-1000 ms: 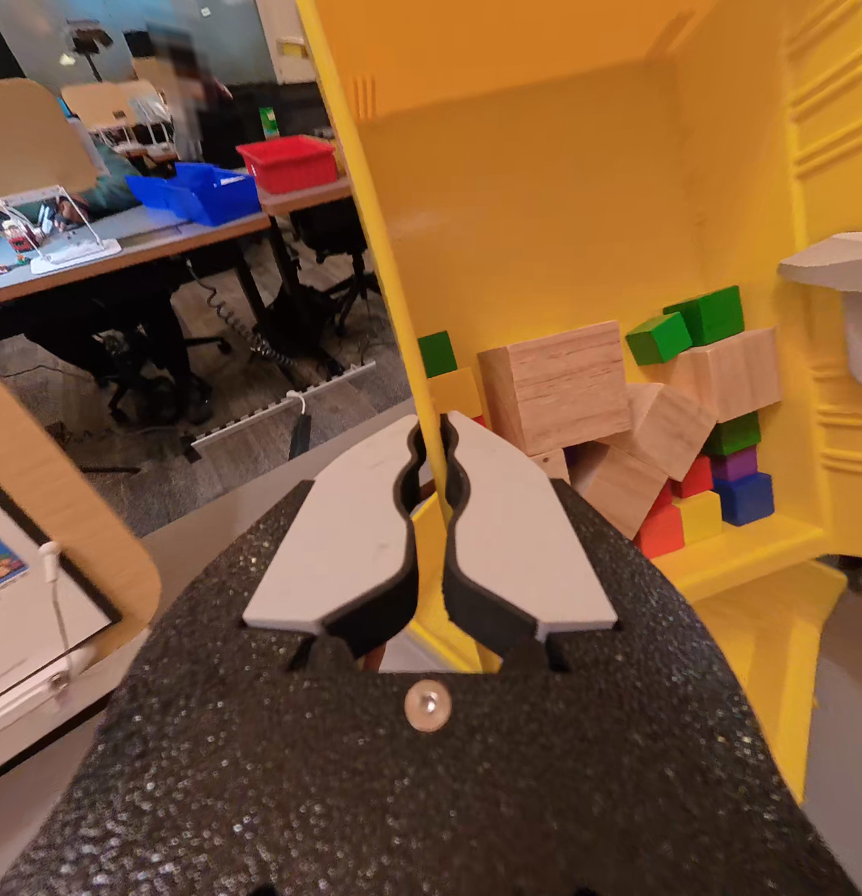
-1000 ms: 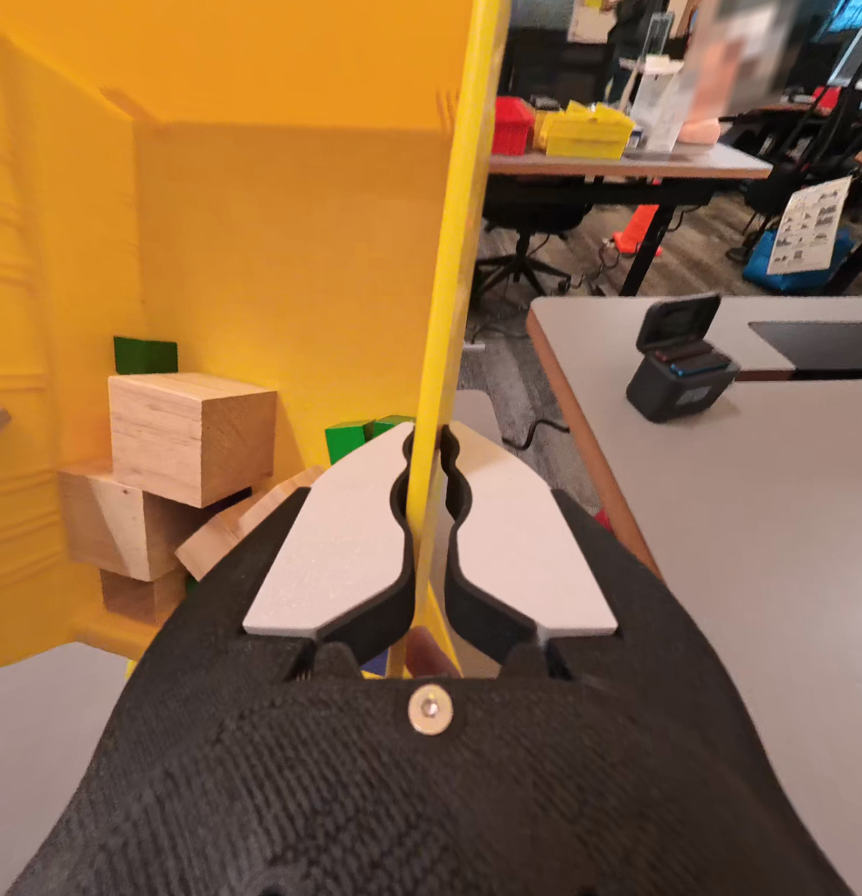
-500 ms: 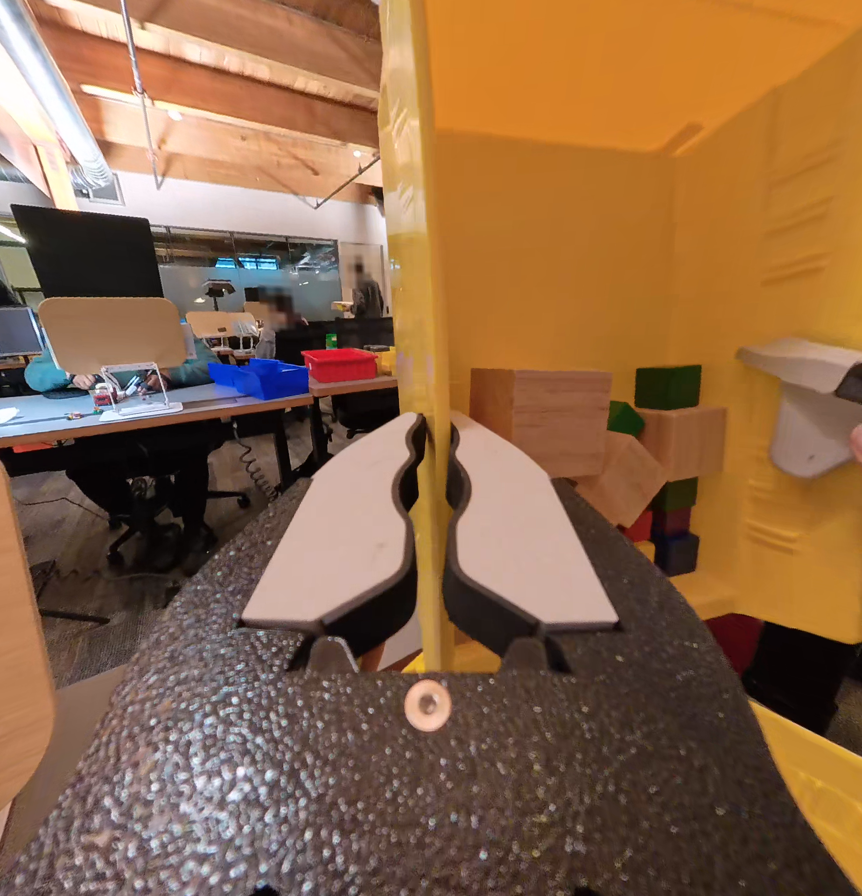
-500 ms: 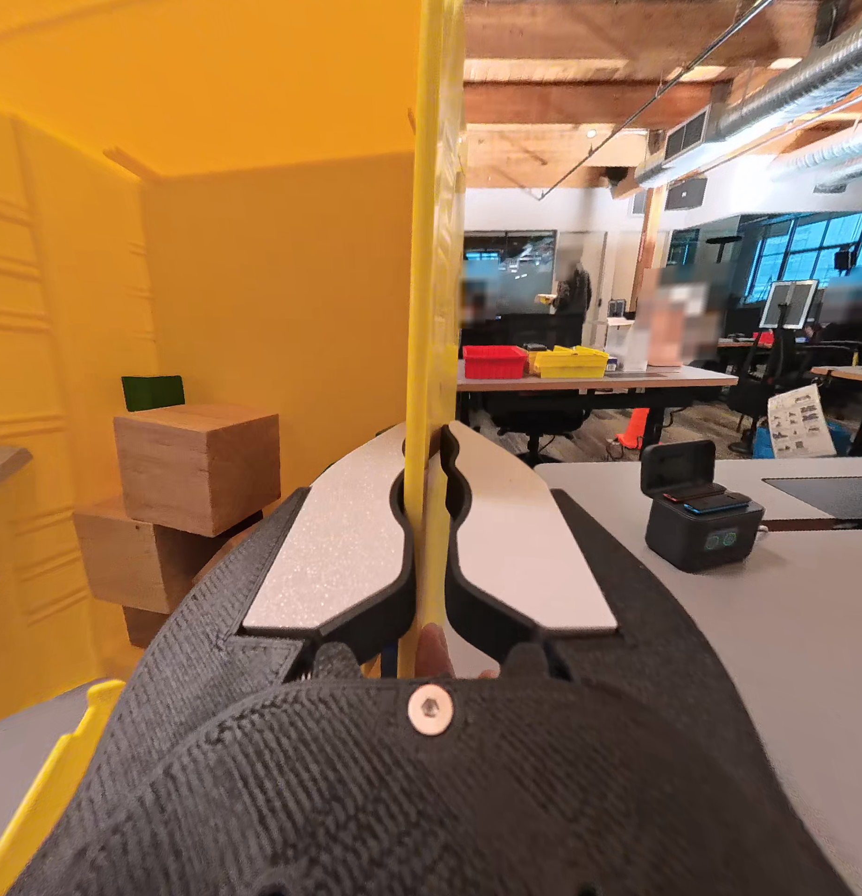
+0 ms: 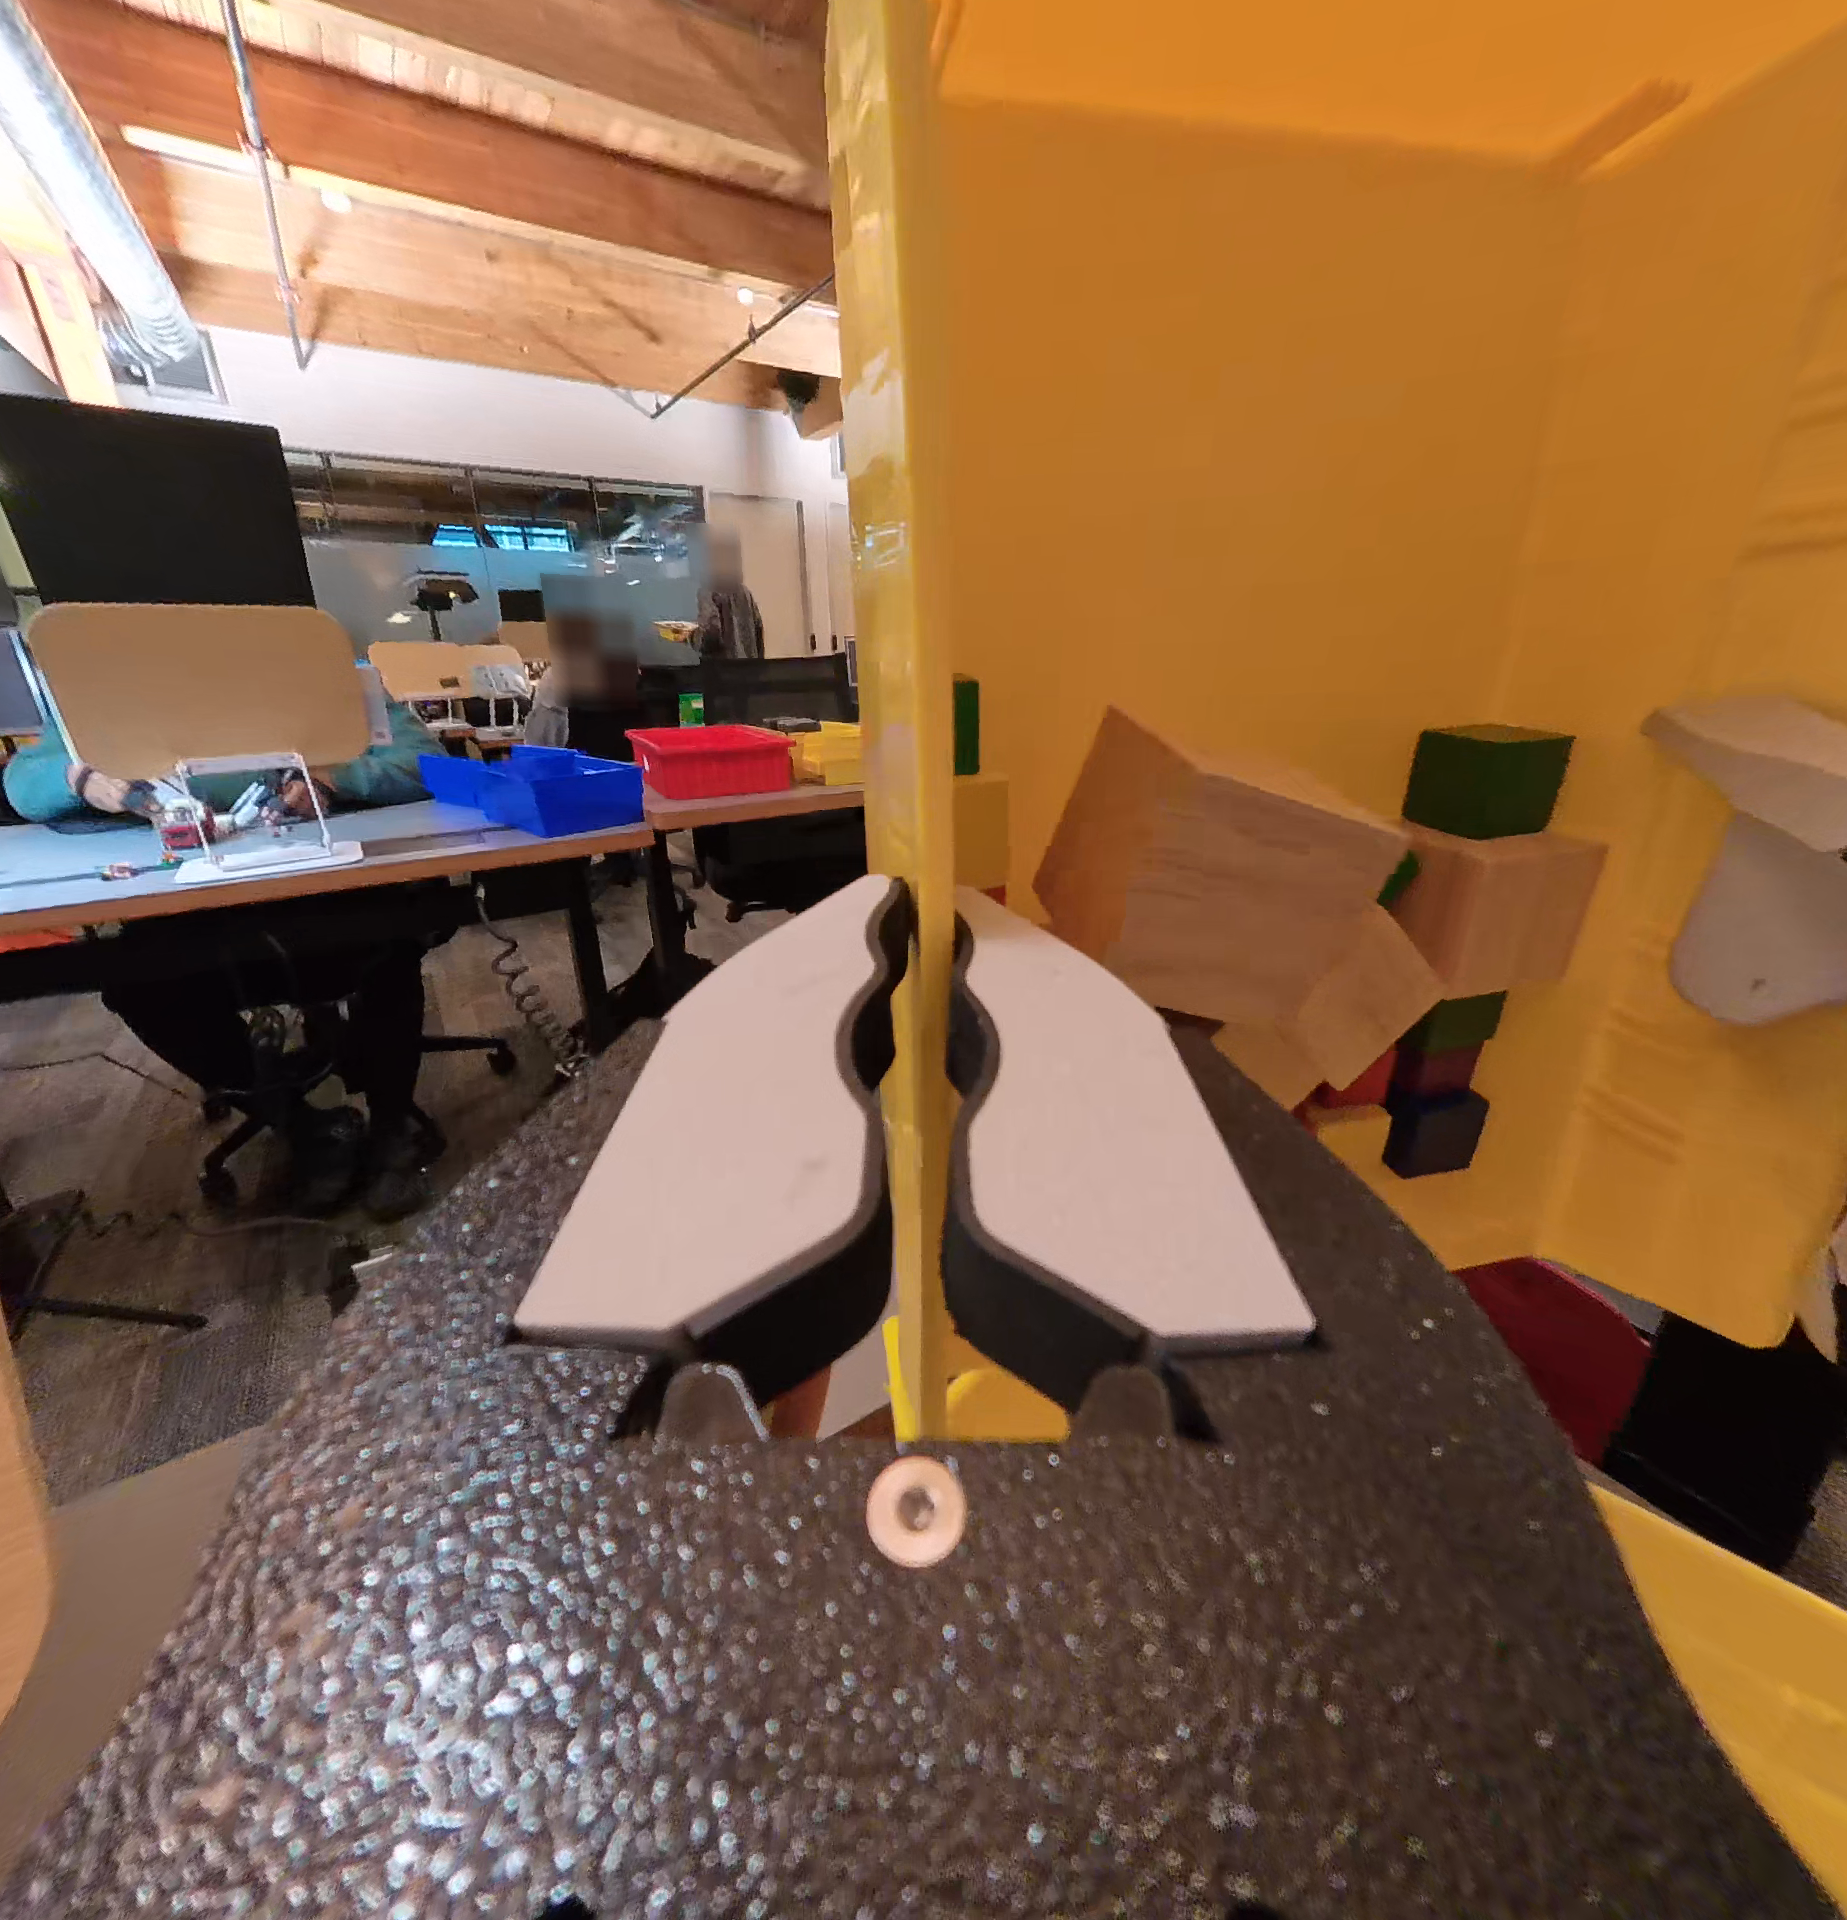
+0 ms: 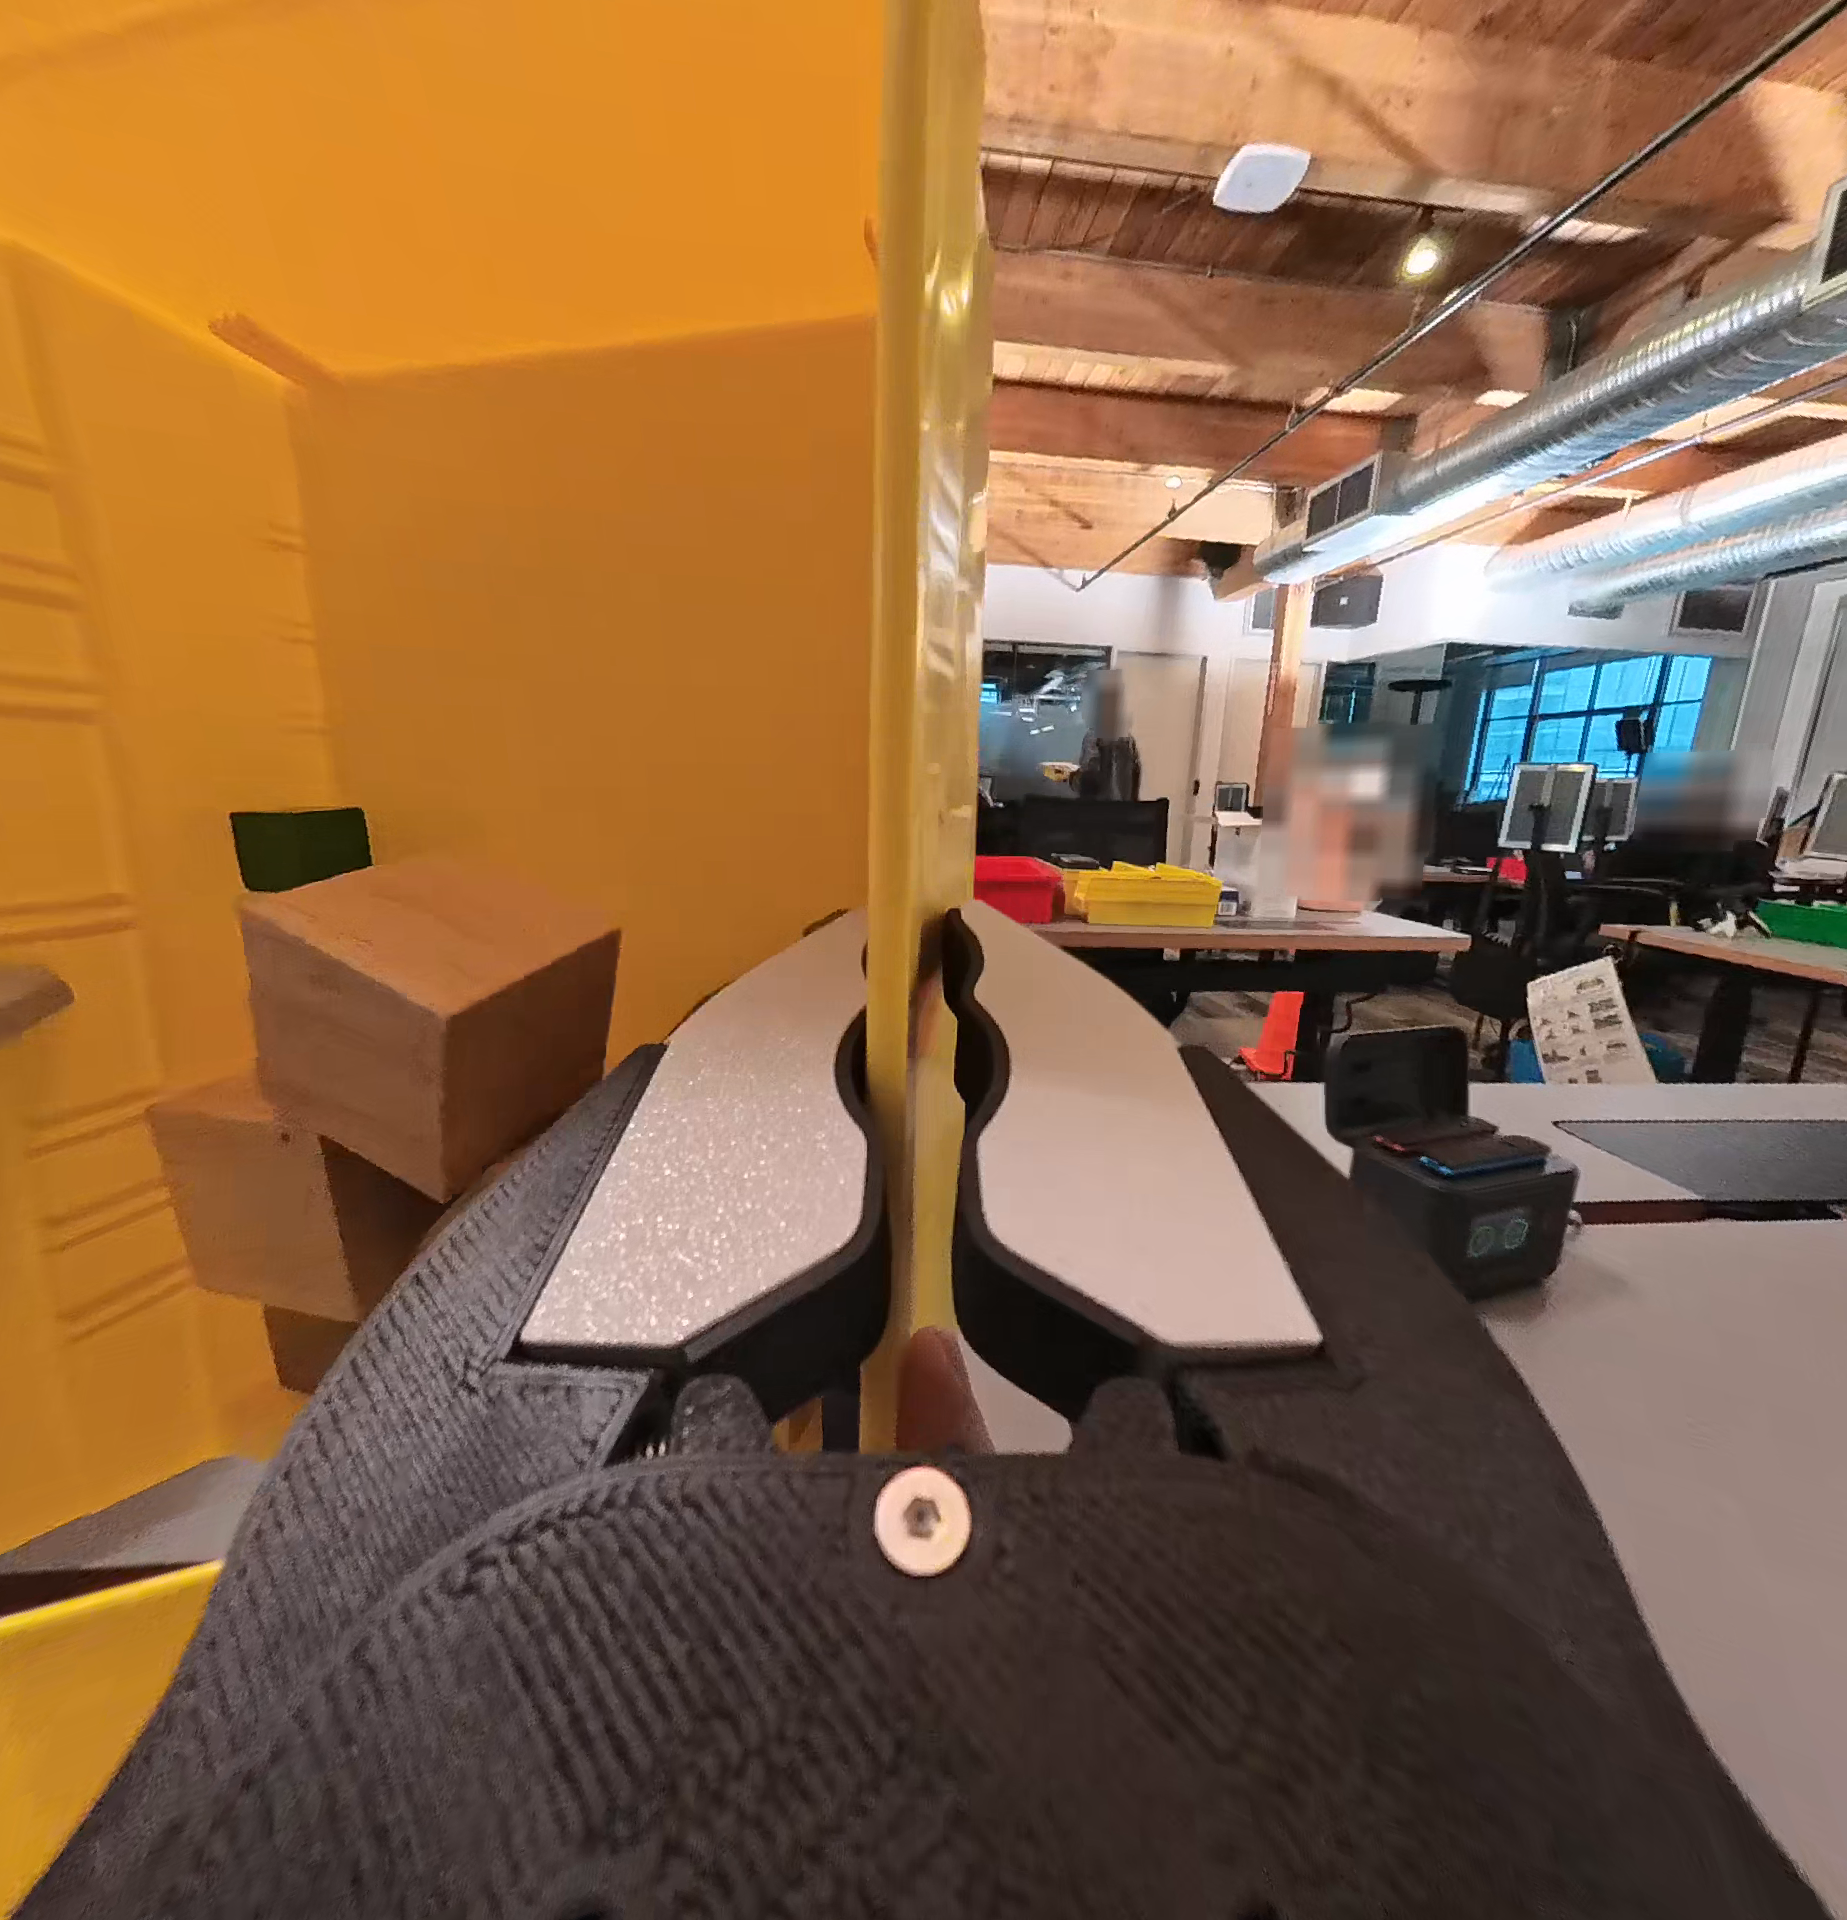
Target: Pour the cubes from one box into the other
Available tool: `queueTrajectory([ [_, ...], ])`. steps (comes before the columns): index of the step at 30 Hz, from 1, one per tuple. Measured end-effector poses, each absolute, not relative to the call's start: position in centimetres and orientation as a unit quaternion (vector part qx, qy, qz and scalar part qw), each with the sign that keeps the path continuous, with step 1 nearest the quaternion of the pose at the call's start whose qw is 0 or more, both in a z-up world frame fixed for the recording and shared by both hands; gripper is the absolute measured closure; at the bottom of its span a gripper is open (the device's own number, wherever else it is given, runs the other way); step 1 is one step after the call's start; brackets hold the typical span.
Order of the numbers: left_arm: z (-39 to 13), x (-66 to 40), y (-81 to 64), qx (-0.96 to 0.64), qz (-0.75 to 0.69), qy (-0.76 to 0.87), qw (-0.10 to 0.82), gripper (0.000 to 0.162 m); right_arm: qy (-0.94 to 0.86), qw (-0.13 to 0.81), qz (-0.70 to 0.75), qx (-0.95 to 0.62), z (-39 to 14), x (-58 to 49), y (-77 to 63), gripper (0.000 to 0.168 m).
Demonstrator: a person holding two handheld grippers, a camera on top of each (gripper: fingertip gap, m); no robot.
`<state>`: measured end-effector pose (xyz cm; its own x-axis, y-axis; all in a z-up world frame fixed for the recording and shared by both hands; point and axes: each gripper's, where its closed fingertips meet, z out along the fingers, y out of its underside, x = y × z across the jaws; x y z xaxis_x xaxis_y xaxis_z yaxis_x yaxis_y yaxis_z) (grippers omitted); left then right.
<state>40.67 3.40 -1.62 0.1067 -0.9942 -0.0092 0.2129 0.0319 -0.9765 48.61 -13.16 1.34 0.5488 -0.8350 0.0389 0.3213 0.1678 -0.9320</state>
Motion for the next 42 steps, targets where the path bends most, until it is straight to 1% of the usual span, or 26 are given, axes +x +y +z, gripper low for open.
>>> queueTrajectory([
  [9, -4.7, 40.9, 4.2, -0.489, -0.507, 0.428, 0.567, 0.158, 0.243, 0.71, -0.406, -0.521, -0.5, 48.6, -12.3, 0.161],
  [13, -5.8, 41.4, 3.8, -0.488, -0.493, 0.455, 0.559, 0.157, 0.261, 0.737, -0.388, -0.488, -0.2, 48.8, -12.7, 0.161],
  [17, -6.8, 41.5, 4.0, -0.497, -0.488, 0.455, 0.554, 0.157, 0.249, 0.724, -0.39, -0.512, -0.5, 49.0, -12.1, 0.161],
  [28, -5.6, 40.7, 4.2, -0.49, -0.498, 0.44, 0.564, 0.158, 0.268, 0.757, -0.344, -0.487, -1.4, 48.3, -12.3, 0.159],
  [32, -5.0, 40.1, 4.2, -0.484, -0.508, 0.428, 0.57, 0.159, 0.254, 0.77, -0.343, -0.474, -0.6, 47.3, -12.4, 0.158],
  [35, -4.6, 40.0, 3.9, -0.484, -0.524, 0.426, 0.557, 0.159, 0.258, 0.779, -0.336, -0.463, -0.2, 46.7, -12.9, 0.156],
  [42, -2.7, 39.4, 3.6, -0.464, -0.537, 0.412, 0.572, 0.159, 0.23, 0.79, -0.371, -0.431, 2.0, 45.2, -13.4, 0.157],
])
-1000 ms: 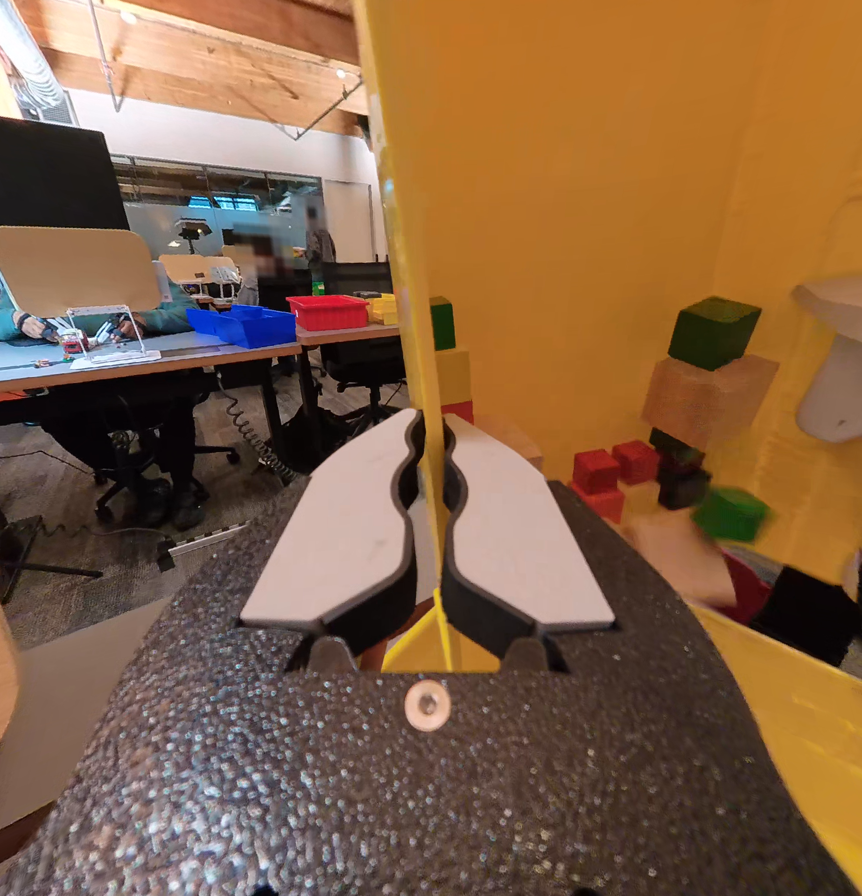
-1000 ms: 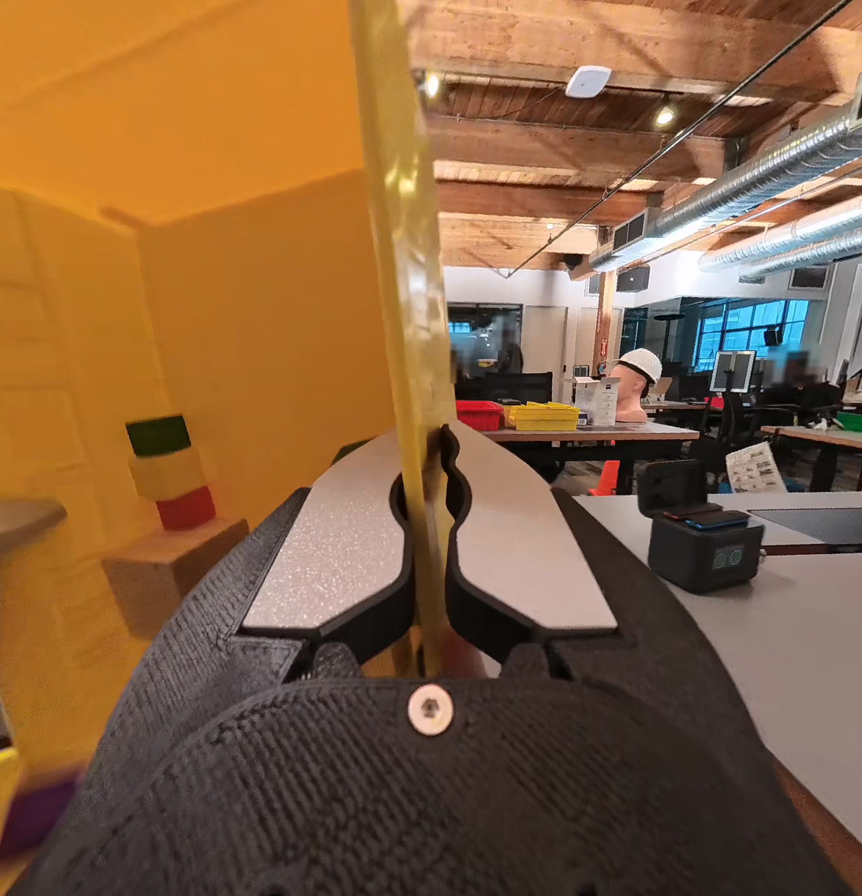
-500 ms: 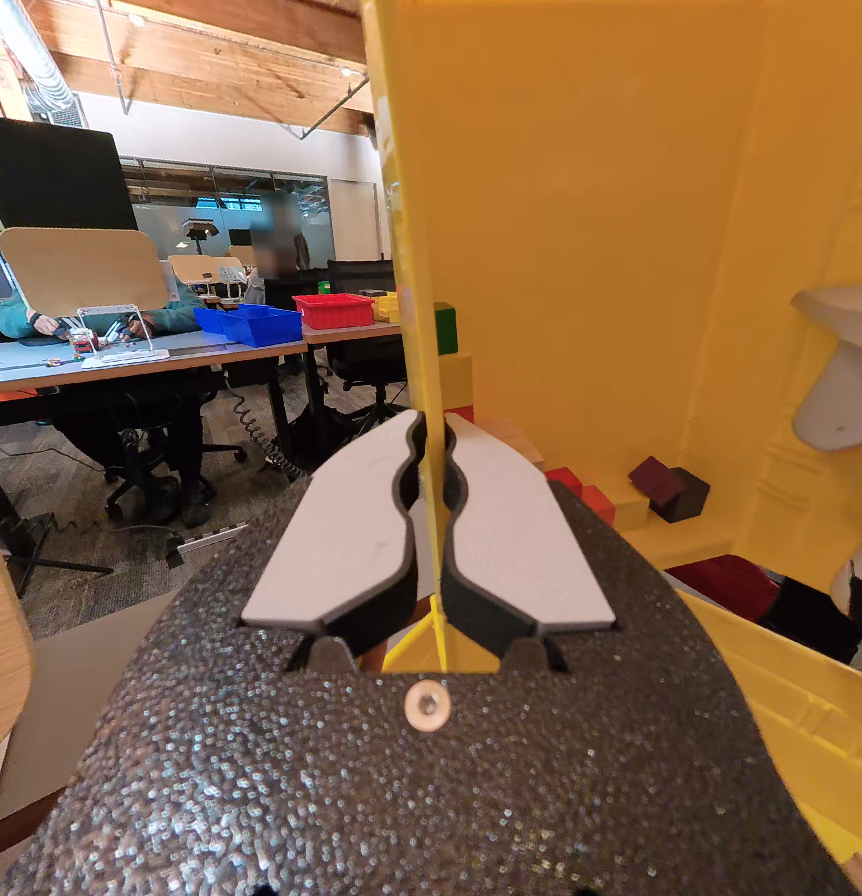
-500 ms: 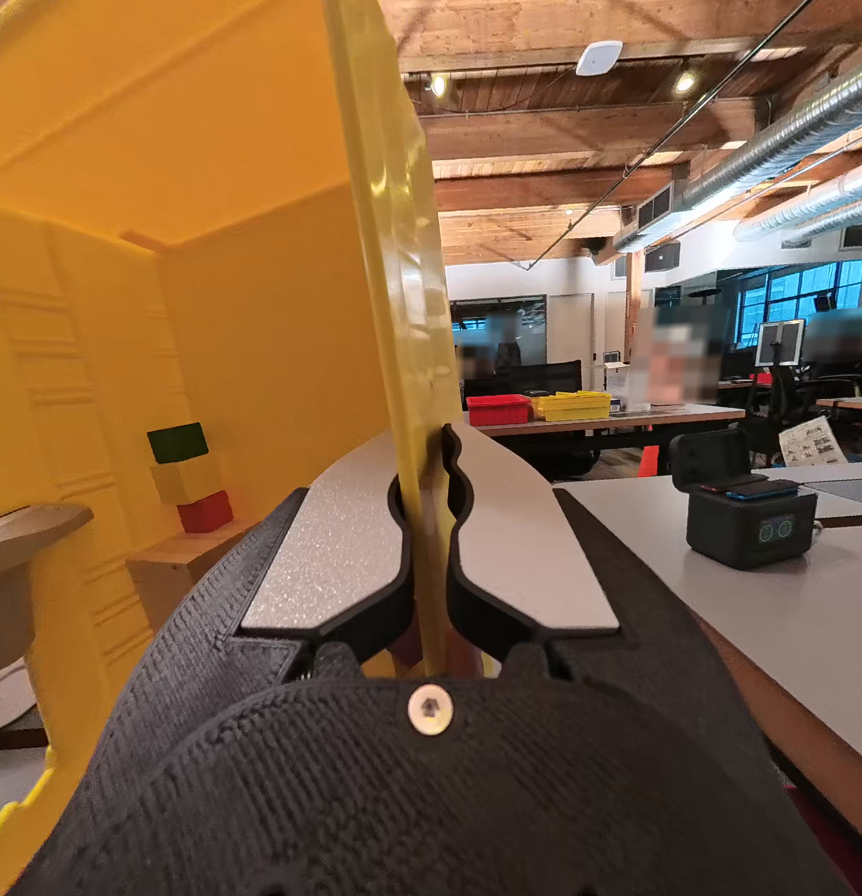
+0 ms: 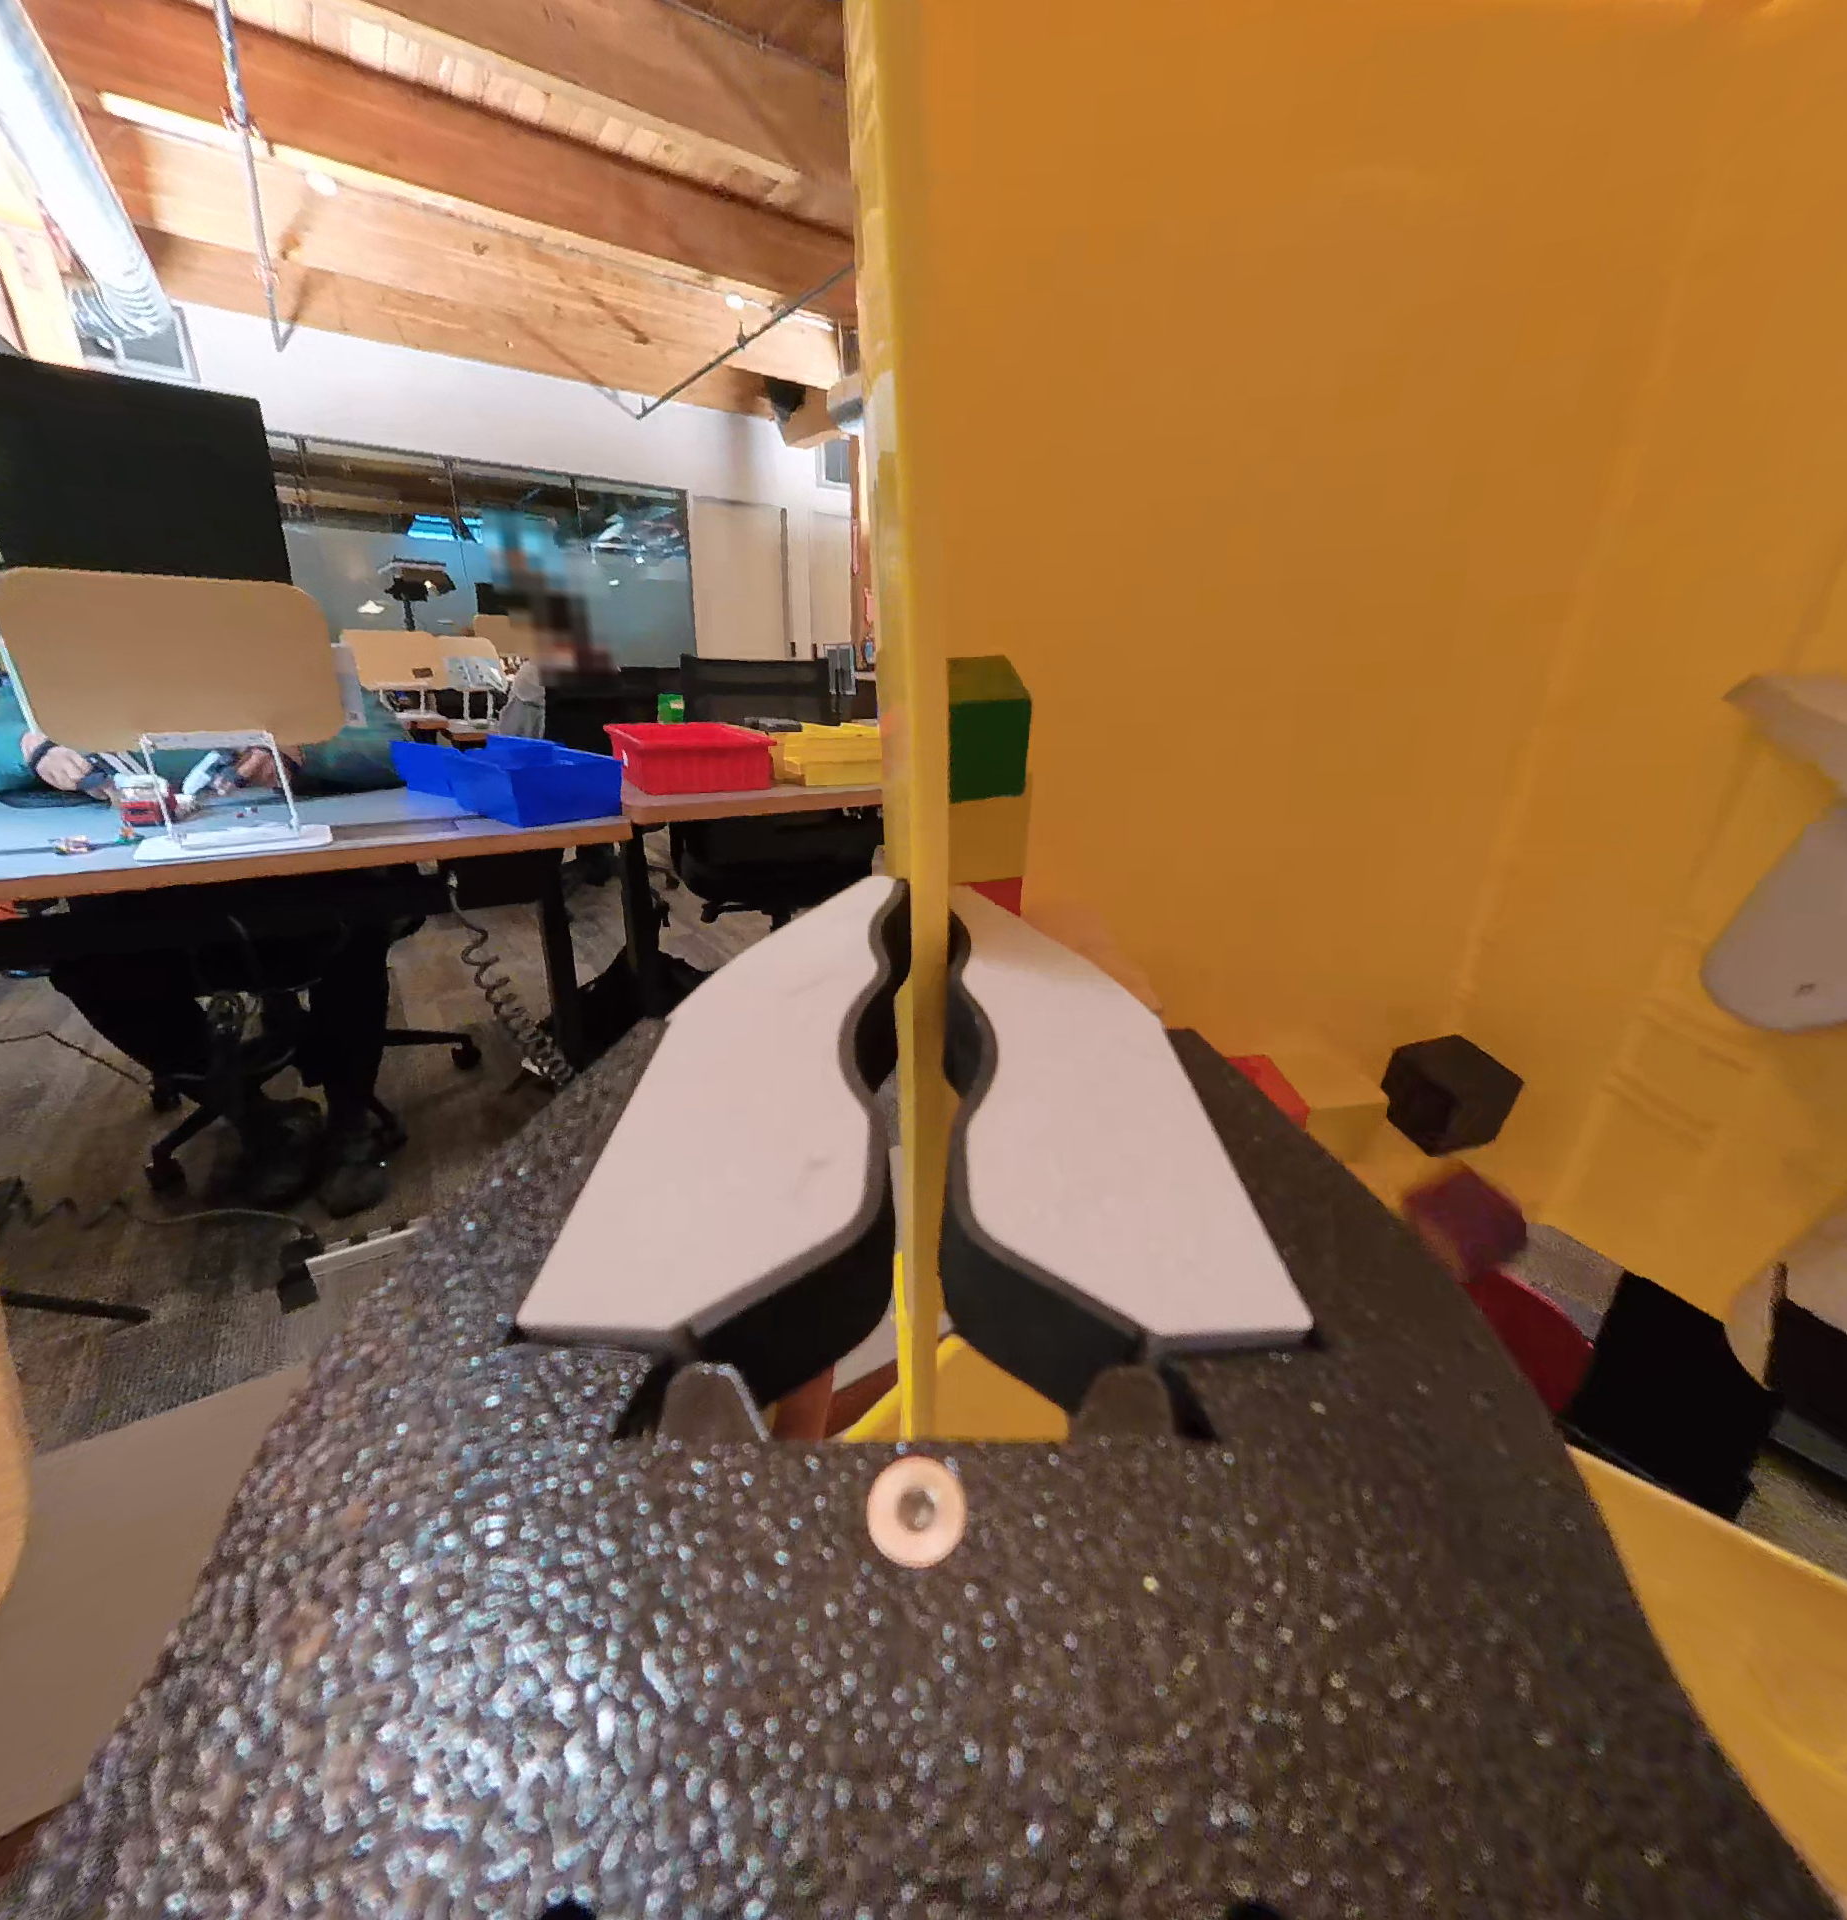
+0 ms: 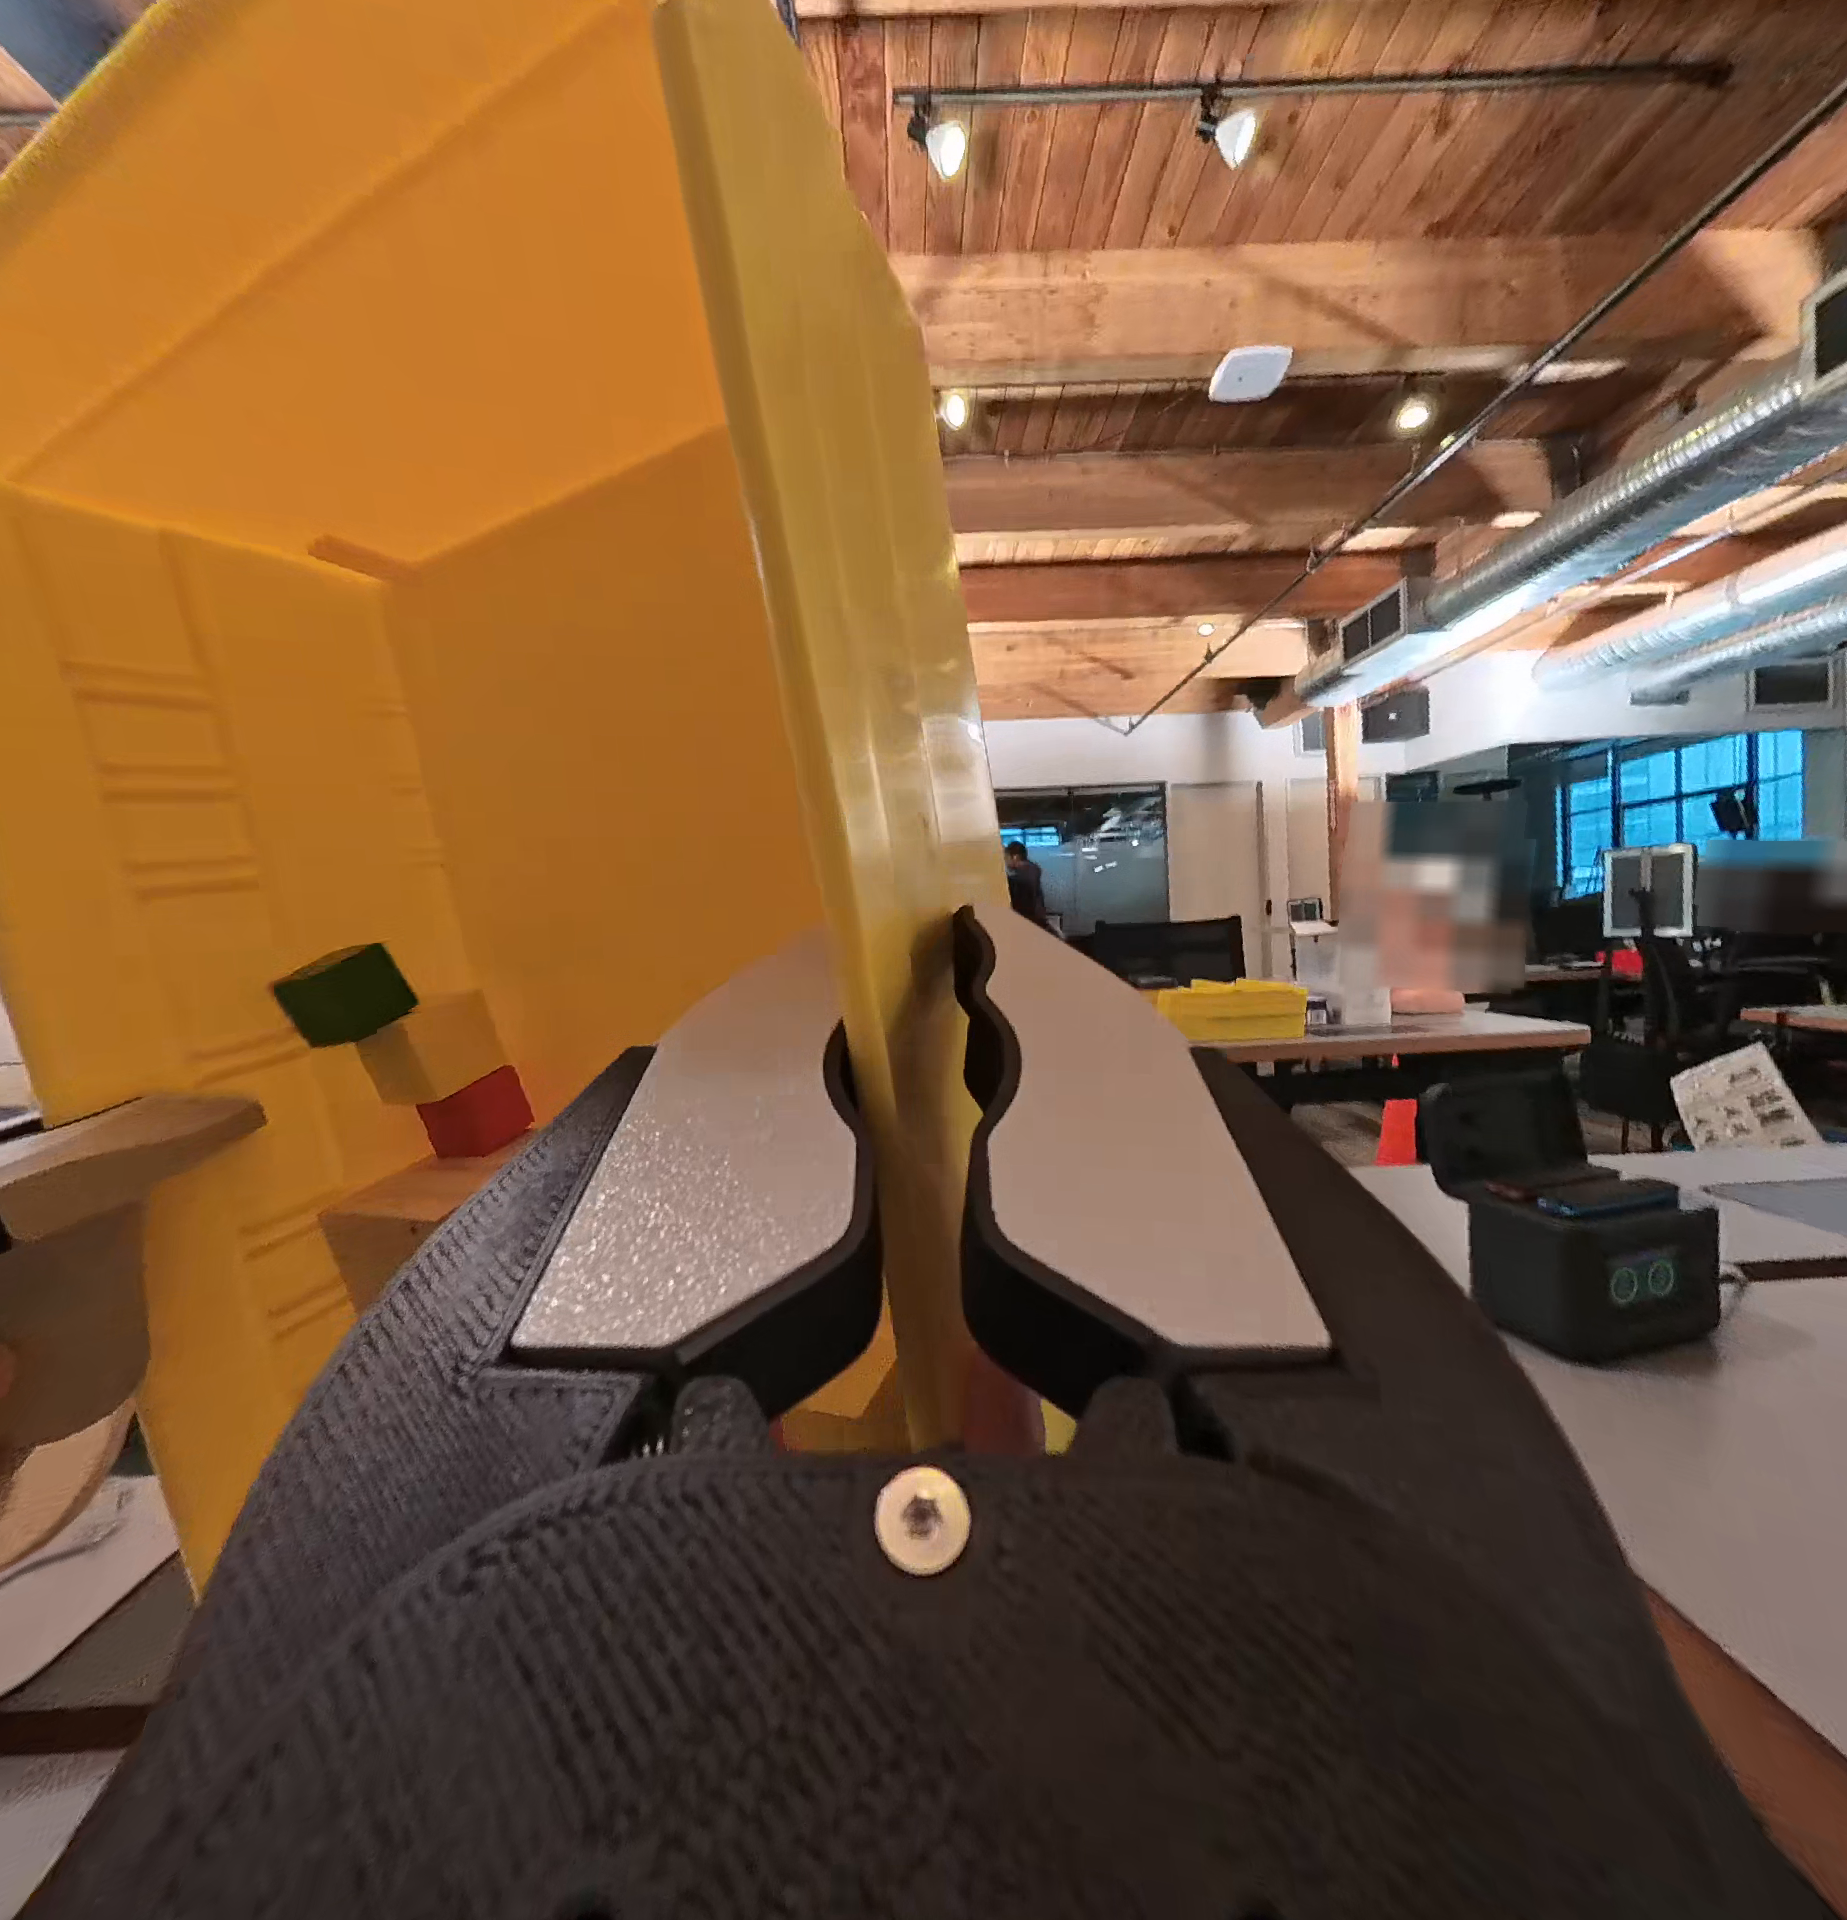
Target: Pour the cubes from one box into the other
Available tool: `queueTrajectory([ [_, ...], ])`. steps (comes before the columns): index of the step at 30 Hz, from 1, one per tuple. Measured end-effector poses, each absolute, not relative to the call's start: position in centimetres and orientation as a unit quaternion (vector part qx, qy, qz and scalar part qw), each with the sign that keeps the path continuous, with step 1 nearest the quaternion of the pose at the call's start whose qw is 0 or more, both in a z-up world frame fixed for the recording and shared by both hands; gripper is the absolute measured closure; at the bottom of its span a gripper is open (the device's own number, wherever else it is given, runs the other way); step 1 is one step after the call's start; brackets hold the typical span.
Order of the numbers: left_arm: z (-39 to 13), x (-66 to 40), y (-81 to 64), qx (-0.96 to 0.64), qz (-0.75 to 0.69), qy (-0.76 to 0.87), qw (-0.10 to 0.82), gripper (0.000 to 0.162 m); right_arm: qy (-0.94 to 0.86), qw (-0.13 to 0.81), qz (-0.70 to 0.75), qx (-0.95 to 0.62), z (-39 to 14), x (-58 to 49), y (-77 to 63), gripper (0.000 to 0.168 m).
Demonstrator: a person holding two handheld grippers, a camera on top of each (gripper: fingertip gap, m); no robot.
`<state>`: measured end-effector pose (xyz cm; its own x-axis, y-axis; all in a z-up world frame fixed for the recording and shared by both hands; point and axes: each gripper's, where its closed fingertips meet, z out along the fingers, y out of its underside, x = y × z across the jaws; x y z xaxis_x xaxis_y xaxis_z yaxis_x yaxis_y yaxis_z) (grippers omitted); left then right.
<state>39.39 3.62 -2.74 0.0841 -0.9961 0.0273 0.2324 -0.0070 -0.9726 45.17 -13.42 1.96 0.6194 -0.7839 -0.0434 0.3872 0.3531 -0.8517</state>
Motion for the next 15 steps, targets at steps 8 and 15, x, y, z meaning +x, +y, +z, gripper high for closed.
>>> queueTrajectory([
  [8, -1.9, 39.2, 4.3, -0.466, -0.539, 0.402, 0.575, 0.159, 0.219, 0.793, -0.365, -0.435, 2.8, 45.2, -12.6, 0.156],
  [15, -2.9, 39.5, 4.4, -0.468, -0.531, 0.415, 0.572, 0.159, 0.226, 0.795, -0.353, -0.438, 1.8, 45.6, -12.4, 0.155],
])
